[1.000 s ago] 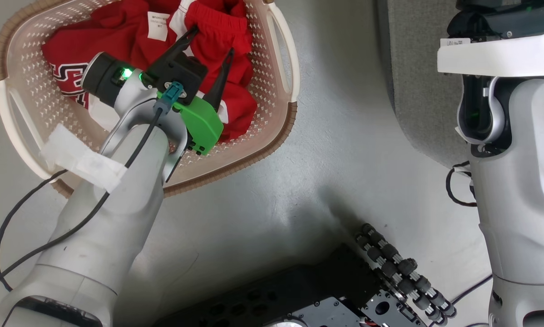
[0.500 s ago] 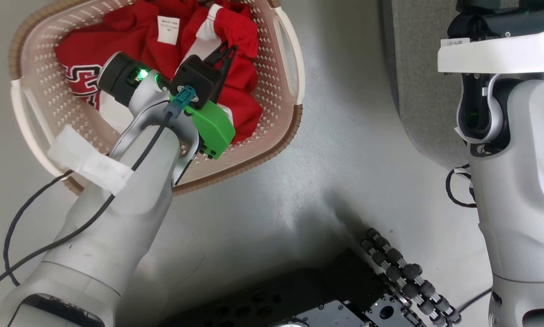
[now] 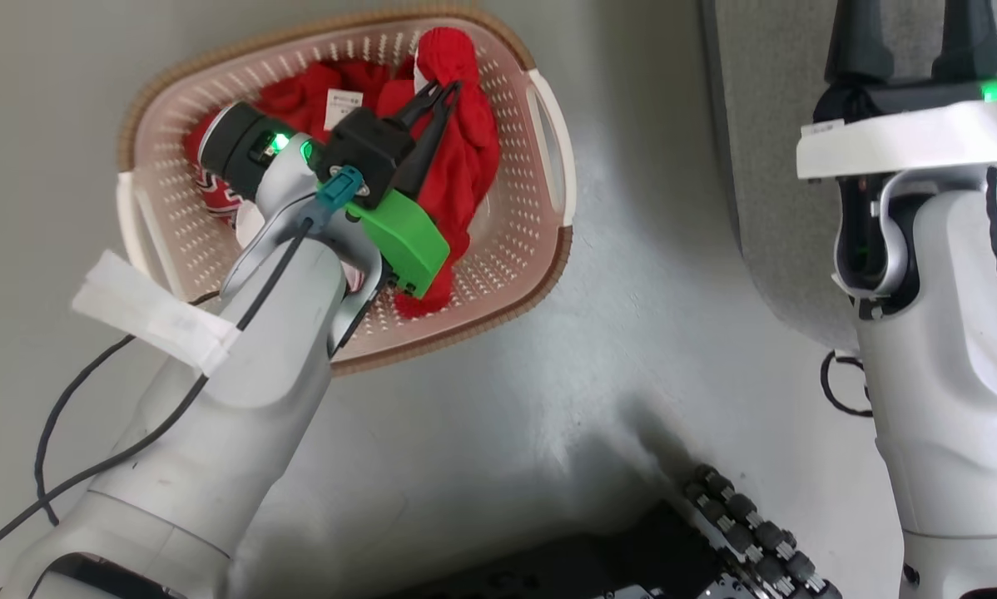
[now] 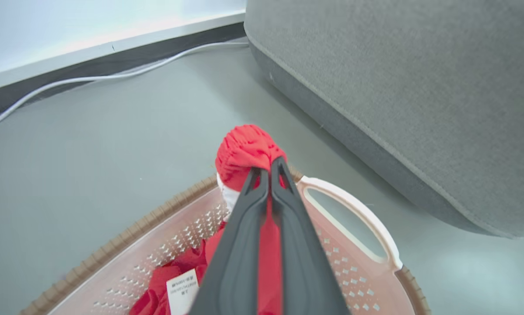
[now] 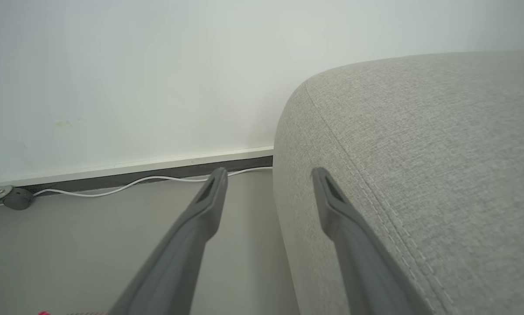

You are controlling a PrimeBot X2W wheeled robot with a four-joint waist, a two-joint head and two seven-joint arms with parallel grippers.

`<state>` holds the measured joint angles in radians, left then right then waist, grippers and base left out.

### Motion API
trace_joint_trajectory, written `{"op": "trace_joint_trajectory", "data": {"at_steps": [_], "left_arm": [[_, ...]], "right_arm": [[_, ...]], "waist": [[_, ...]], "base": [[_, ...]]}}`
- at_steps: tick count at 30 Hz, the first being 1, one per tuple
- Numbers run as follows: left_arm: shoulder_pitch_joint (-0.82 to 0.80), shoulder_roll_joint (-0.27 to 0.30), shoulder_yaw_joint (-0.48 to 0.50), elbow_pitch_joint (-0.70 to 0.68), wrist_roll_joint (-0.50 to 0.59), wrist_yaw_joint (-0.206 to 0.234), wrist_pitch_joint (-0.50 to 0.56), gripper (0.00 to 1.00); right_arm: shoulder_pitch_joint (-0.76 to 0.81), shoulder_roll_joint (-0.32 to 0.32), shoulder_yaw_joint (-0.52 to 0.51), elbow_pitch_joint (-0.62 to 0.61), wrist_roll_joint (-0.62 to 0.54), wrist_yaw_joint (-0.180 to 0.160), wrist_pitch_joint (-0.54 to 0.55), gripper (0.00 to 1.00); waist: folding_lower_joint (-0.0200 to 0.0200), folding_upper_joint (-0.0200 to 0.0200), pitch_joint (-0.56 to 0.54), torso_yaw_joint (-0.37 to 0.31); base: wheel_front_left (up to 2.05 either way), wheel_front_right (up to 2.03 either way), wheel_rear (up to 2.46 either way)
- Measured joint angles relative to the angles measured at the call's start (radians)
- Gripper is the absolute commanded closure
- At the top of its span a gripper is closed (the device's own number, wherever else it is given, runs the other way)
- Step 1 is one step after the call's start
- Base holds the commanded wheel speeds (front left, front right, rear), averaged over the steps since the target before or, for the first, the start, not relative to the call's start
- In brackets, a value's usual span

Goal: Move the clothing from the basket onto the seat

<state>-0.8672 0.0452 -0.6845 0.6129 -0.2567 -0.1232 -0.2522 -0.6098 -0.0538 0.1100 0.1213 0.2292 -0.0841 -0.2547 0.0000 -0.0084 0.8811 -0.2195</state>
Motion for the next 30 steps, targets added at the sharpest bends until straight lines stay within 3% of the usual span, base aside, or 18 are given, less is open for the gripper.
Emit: {"op": "trace_joint_trajectory", "data": {"at_steps": [12,30], "left_arm": [[0.049,-0.001,0.015,-0.106,-0.057,0.000,0.000,1.00],[0.135,-0.005,0.076,-0.139,-0.092,0.020,0.000,1.00]], "right_arm": [[0.086,0.000,-0.047,0.058,-0.022,0.022,0.000,0.00],[0.224,-0.003,-0.081,0.128,-0.055,0.058,0.000,0.00]], "waist": [[0.0000,0.0000,-0.159,0.050],[0.0000,0.0000,-0.427,0.139]], "base": [[0.00,0.00,0.00],[0.00,0.00,0.00]]}}
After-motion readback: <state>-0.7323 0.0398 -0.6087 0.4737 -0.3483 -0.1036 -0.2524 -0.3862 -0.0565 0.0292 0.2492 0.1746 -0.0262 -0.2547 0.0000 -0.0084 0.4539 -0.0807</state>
